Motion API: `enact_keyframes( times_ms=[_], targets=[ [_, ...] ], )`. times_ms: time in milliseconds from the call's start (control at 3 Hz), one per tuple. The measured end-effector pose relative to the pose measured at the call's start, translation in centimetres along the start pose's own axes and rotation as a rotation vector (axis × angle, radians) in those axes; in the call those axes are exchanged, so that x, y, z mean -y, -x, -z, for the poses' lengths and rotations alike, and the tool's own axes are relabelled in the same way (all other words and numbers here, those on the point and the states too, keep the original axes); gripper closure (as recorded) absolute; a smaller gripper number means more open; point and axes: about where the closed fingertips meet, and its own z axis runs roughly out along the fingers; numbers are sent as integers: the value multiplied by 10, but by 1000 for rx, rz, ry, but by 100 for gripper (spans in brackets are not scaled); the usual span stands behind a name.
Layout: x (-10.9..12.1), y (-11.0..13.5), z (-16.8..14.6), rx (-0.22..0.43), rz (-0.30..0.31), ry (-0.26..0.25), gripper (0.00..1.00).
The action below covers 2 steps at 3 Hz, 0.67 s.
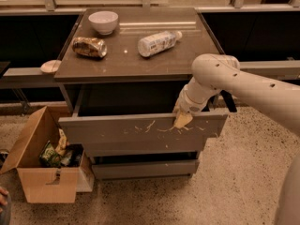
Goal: Open top drawer
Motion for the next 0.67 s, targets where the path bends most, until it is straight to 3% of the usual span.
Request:
enact_keyframes(
  times_ms=[667],
  targets=[
    [0, 0, 0, 0, 0, 0, 2]
  ],
)
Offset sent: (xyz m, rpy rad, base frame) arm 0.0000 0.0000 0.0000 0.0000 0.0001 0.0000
